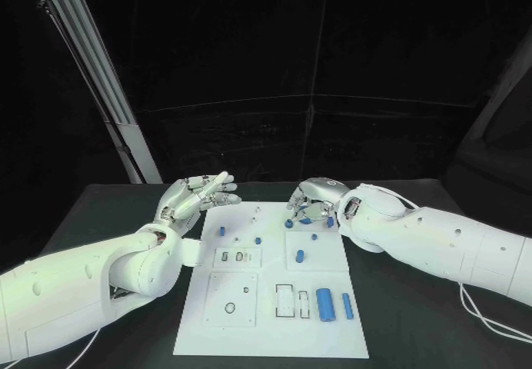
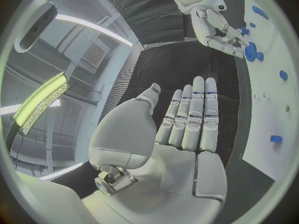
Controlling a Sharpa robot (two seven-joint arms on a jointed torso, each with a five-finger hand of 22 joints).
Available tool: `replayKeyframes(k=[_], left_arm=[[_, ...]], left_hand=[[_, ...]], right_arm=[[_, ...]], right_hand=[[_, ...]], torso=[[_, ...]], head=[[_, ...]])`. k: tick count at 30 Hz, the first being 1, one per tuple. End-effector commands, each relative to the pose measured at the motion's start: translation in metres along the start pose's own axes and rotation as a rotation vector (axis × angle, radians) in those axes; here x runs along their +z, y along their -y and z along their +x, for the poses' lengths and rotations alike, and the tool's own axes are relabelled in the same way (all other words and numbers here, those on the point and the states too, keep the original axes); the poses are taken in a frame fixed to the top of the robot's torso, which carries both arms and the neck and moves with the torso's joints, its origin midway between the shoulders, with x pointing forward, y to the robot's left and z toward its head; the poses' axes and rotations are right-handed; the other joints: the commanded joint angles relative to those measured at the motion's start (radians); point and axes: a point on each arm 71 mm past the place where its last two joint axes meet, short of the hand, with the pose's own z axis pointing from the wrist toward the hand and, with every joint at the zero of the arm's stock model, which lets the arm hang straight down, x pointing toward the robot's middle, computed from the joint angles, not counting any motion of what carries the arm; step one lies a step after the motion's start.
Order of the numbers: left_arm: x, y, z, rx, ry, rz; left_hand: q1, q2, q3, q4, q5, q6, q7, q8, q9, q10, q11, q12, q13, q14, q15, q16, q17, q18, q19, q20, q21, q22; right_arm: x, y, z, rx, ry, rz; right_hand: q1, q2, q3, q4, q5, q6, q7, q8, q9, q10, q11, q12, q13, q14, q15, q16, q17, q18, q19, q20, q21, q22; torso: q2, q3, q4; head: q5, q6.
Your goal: Assemble the parts on the task board
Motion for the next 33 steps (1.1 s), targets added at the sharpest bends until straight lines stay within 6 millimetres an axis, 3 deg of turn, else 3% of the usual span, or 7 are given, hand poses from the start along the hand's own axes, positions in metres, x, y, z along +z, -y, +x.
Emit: replayKeyframes(k=[1,9,10,11,20,28,33], left_arm=[[0.0,0.001,0.003,-0.015,-0.025,-0.001],[0.001,0.0,0.004,-0.017,-0.028,-0.009],[0.001,-0.001,0.004,-0.017,-0.028,-0.01],[0.001,-0.001,0.004,-0.017,-0.028,-0.012],[0.001,-0.001,0.003,-0.019,-0.03,-0.022],[0.002,-0.002,0.003,-0.021,-0.034,-0.029],[0.002,-0.003,0.002,-0.021,-0.034,-0.036]], left_hand=[[0.009,0.001,0.0,-0.005,0.0,0.009,0.0,-0.005,-0.001,0.005,-0.001,-0.007,0.002,0.004,0.001,-0.004,0.002,0.007,0.009,-0.001,-0.002,-0.002],[0.008,0.003,0.0,-0.005,0.0,0.009,0.0,-0.006,-0.001,0.006,-0.001,-0.007,0.002,0.004,0.001,-0.005,0.003,0.007,0.01,-0.001,-0.003,-0.003],[0.008,0.003,0.0,-0.005,0.0,0.009,0.0,-0.006,-0.001,0.006,-0.001,-0.007,0.002,0.004,0.001,-0.005,0.003,0.007,0.01,-0.001,-0.003,-0.003],[0.008,0.003,0.0,-0.005,0.0,0.009,0.0,-0.006,-0.001,0.006,-0.001,-0.007,0.002,0.004,0.001,-0.005,0.003,0.007,0.01,-0.001,-0.003,-0.003],[0.007,0.006,0.0,-0.005,0.0,0.008,0.001,-0.009,-0.002,0.006,-0.001,-0.01,0.001,0.003,0.001,-0.008,0.004,0.006,0.01,-0.001,-0.005,-0.004],[0.006,0.008,0.0,-0.007,0.0,0.007,0.002,-0.012,-0.002,0.004,0.001,-0.015,0.0,0.001,0.003,-0.013,0.005,0.006,0.01,-0.001,-0.008,-0.007],[0.006,0.01,0.0,-0.009,0.0,0.004,0.004,-0.016,-0.003,0.001,0.002,-0.02,-0.001,0.0,0.004,-0.018,0.007,0.006,0.01,0.0,-0.012,-0.009]], right_arm=[[0.002,-0.002,-0.001,-0.098,-0.021,0.016],[0.005,-0.005,0.002,-0.119,-0.055,0.014],[0.005,-0.005,0.002,-0.122,-0.063,0.016],[0.006,-0.004,0.003,-0.125,-0.073,0.018],[0.009,-0.005,0.006,-0.132,-0.116,0.023],[0.012,-0.004,0.008,-0.132,-0.123,0.031],[0.013,-0.006,0.009,-0.129,-0.136,0.025]], right_hand=[[-0.009,-0.005,0.008,0.0,-0.007,-0.008,0.003,-0.006,-0.002,-0.017,0.004,-0.007,0.0,0.031,0.0,0.018,0.018,0.01,-0.01,0.001,0.015,0.01],[-0.024,-0.013,0.049,0.001,-0.007,-0.013,0.004,-0.004,-0.001,-0.035,0.005,-0.005,0.001,0.037,0.001,0.183,0.145,0.012,-0.011,0.005,0.124,0.074],[-0.027,-0.015,0.056,0.001,-0.007,-0.014,0.003,-0.004,-0.001,-0.035,0.005,-0.005,0.001,0.041,0.001,0.253,0.211,0.012,-0.01,0.006,0.142,0.084],[-0.034,-0.018,0.066,0.001,-0.006,-0.014,0.002,-0.005,-0.001,-0.036,0.005,-0.005,0.001,0.041,0.002,0.343,0.297,0.01,-0.008,0.007,0.175,0.112],[-0.059,-0.033,0.118,0.004,-0.009,-0.015,0.002,-0.004,-0.001,-0.028,0.006,-0.003,0.002,0.043,0.006,0.659,0.602,-0.036,0.104,0.014,0.417,0.451],[-0.068,-0.039,0.15,0.006,-0.004,-0.013,0.006,-0.004,-0.001,-0.054,0.012,-0.005,0.002,0.035,0.013,0.731,0.663,-0.046,0.126,0.02,0.479,0.533],[-0.068,-0.029,0.173,0.007,-0.003,-0.009,0.006,-0.003,-0.001,-0.06,0.013,-0.004,0.002,0.036,0.014,0.761,0.691,-0.052,0.14,0.022,0.503,0.571]], torso=[[0.011,-0.0014,0.004],[0.017,-0.0029,0.0111],[0.017,-0.003,0.0108],[0.018,-0.0032,0.0108],[0.023,-0.0028,0.0095],[0.025,-0.0038,0.0112],[0.027,-0.003,0.0097]], head=[[0.0,0.001],[-0.004,0.002],[-0.003,0.002],[-0.003,0.003],[0.0,0.004],[-0.002,0.004],[-0.001,0.0]])
